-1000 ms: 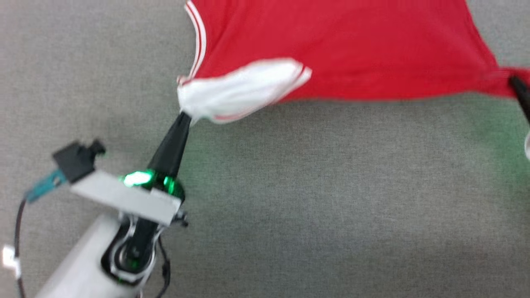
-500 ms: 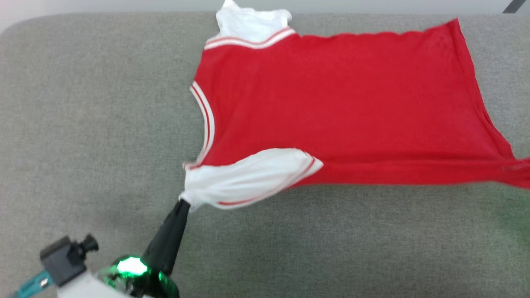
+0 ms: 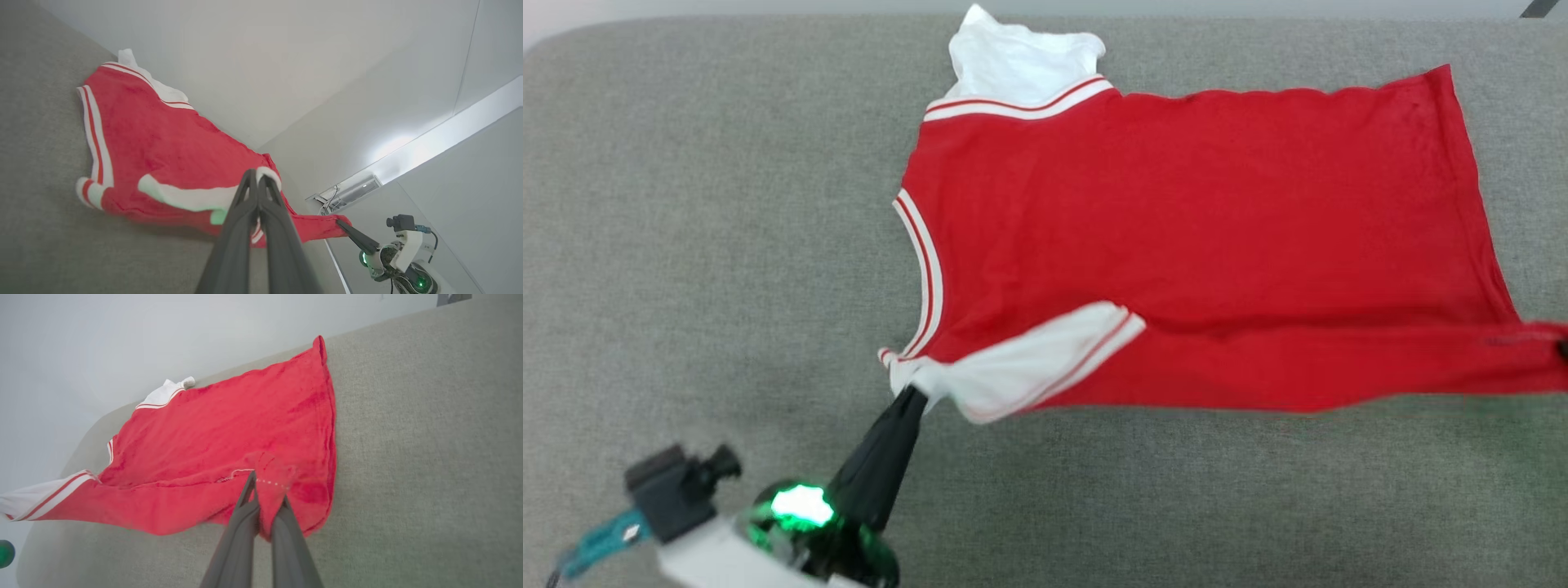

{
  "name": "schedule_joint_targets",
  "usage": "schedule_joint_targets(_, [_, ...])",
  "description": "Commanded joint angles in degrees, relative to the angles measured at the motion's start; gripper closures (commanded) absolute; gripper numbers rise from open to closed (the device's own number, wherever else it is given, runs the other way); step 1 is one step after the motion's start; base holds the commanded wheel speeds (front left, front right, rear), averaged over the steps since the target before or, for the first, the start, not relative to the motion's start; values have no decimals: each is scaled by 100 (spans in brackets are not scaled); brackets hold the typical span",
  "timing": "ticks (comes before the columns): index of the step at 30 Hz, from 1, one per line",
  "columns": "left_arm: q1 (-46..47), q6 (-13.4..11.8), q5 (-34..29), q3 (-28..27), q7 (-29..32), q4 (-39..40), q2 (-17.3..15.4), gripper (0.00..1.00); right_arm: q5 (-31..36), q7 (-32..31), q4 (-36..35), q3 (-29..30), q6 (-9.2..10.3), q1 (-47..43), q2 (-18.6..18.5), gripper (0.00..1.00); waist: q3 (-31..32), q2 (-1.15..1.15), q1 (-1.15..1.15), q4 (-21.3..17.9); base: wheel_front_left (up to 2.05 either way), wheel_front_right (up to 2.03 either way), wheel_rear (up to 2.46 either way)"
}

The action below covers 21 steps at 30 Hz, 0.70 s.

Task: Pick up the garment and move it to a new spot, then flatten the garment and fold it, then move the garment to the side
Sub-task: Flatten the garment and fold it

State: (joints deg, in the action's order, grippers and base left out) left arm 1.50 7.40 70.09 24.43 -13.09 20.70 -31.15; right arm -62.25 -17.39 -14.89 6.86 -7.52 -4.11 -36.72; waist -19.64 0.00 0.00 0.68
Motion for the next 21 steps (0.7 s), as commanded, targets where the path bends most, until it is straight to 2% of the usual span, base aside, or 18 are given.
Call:
schedule_joint_targets(1, [307,13,45,81,32,-118,56,100,78,-136,107,-78,6,333,128,100,20,0,0,1,0,0,0])
schedule_joint_targets(9, [1675,13,231,399,91,-1143,125,100,381,-519,1179,-312,5,1708,501,100,45,0,0,6,0,0,0])
schedule_joint_targets(15, [2178,13,461,550,9,-2036,206,100,445,-412,1986,-444,5,2264,763,100,-66,0,0,-30,0,0,0])
schedule_joint_targets(21, [2617,13,214,790,-100,-3119,366,100,527,-17,2602,-618,5,2502,857,100,-296,0,0,-50,0,0,0])
